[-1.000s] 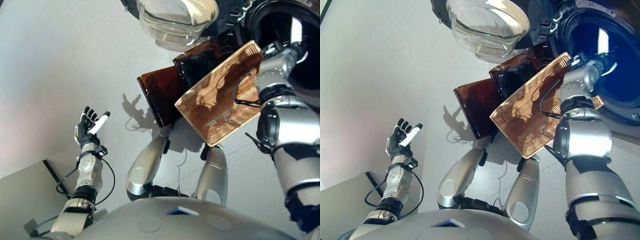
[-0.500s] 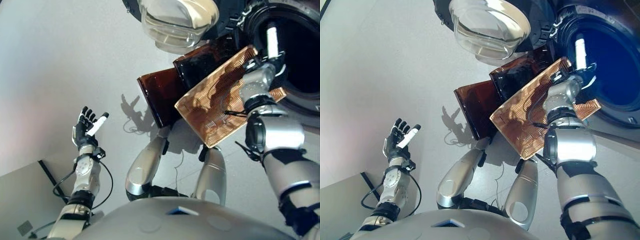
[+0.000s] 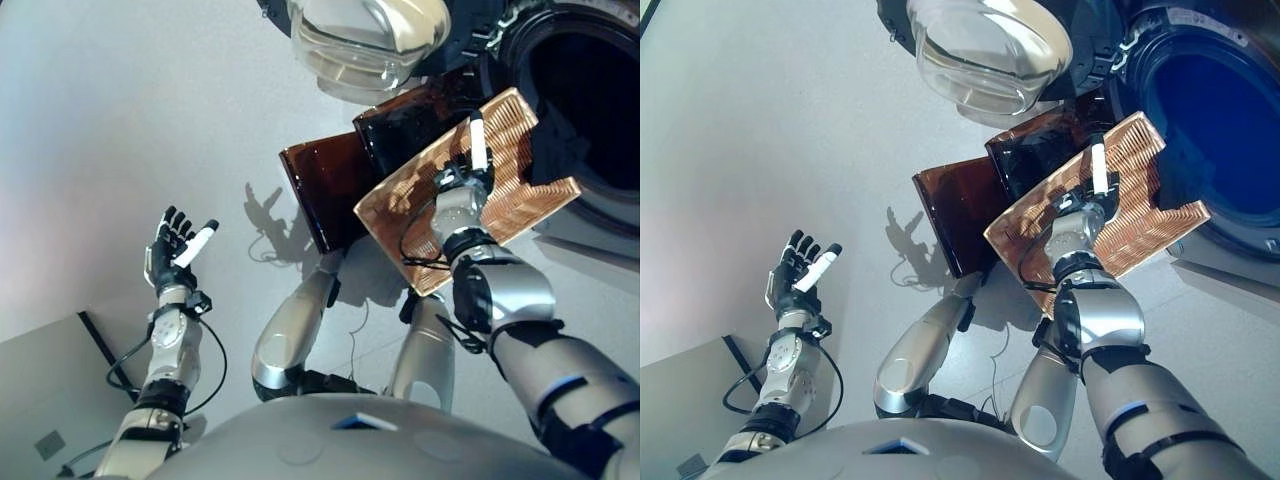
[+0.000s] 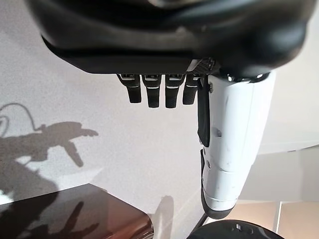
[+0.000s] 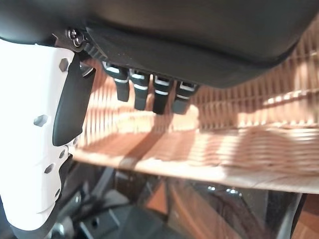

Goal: Pick up the clothes and place them into the washing machine

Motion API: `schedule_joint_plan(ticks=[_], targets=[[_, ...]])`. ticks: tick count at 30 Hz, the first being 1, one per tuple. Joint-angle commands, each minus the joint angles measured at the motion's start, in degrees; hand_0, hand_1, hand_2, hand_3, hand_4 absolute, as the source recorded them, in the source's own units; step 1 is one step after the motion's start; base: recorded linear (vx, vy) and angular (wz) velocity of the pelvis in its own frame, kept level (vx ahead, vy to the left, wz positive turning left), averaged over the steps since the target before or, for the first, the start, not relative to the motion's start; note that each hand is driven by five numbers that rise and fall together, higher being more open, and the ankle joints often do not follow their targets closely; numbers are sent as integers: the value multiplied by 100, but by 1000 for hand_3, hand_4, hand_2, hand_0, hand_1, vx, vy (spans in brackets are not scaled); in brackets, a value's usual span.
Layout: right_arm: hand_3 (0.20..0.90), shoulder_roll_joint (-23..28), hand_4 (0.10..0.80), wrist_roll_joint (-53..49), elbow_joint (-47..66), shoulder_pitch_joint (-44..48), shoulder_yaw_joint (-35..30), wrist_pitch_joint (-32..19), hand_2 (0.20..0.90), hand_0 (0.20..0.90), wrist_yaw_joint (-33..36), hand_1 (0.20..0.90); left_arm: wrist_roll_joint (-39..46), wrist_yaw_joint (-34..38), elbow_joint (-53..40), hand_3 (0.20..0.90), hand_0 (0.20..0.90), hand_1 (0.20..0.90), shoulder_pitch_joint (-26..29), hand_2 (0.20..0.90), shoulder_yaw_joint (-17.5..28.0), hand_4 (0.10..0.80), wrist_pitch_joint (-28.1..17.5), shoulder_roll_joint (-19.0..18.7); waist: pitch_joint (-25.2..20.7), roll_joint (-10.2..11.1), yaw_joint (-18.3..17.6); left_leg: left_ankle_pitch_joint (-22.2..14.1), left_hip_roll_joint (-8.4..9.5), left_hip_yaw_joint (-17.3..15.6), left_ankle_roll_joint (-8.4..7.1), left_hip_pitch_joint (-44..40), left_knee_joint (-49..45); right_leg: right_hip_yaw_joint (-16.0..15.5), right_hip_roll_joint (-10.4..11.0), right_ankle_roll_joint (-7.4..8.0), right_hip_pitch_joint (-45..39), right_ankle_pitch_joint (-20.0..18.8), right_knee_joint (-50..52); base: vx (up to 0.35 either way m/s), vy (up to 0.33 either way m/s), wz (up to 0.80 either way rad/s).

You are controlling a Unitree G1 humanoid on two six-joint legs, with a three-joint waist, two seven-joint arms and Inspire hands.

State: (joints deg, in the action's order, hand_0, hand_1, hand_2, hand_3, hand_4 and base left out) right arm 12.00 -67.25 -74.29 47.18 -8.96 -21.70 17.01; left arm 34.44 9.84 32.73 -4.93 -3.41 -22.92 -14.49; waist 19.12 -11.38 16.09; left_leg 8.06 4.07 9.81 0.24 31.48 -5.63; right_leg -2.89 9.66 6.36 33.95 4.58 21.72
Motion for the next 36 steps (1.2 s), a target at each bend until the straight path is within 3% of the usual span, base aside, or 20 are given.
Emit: schedule_joint_plan(ticks=[1, 10, 24, 33, 34, 36], targets=[[900, 49, 800, -340, 702, -106, -171, -481, 900, 900, -272, 900, 3, 96, -378, 900, 900, 900, -217, 900, 280, 800, -347, -389, 0, -152, 43, -517, 294, -197, -263, 315, -596, 254, 51, -36, -403, -116, -580, -21, 19, -7], [900, 7, 800, -894, 1120, -417, -879, -1200, 900, 900, -91, 900, 188, 90, -13, 900, 900, 900, -190, 900, 19, 800, -347, -160, -2, -435, -133, -504, 305, -271, -266, 338, -574, 368, 65, -7, -321, -67, -525, -3, 23, -3], [900, 652, 800, -510, 1217, -285, -1131, -1404, 900, 900, 370, 900, 143, 69, 376, 900, 900, 900, -162, 900, -75, 800, -354, -85, -124, -684, -236, -523, 301, -399, -262, 315, -514, 540, 76, 8, -191, -54, -493, 8, 21, -7], [900, 1428, 800, 120, 1118, 198, -883, -1272, 900, 900, 670, 900, 92, 42, 719, 900, 900, 900, -111, 900, -61, 800, -374, -90, -222, -768, -220, -488, 261, -420, -276, 255, -401, 605, 53, -6, -119, -29, -477, 28, -3, -6], [818, 1435, 741, 126, 1114, 208, -880, -1270, 818, 818, 677, 818, 91, 43, 720, 900, 900, 900, -105, 900, -62, 800, -374, -84, -221, -772, -220, -487, 261, -419, -277, 258, -400, 605, 52, -6, -114, -27, -474, 26, -21, -6], [587, 1634, 576, 228, 1034, 400, -801, -1234, 587, 587, 760, 587, 94, 48, 816, 900, 900, 900, -77, 900, -55, 800, -384, -90, -232, -799, -203, -464, 258, -414, -291, 270, -350, 599, 52, -10, -60, -19, -461, 25, -16, -4]])
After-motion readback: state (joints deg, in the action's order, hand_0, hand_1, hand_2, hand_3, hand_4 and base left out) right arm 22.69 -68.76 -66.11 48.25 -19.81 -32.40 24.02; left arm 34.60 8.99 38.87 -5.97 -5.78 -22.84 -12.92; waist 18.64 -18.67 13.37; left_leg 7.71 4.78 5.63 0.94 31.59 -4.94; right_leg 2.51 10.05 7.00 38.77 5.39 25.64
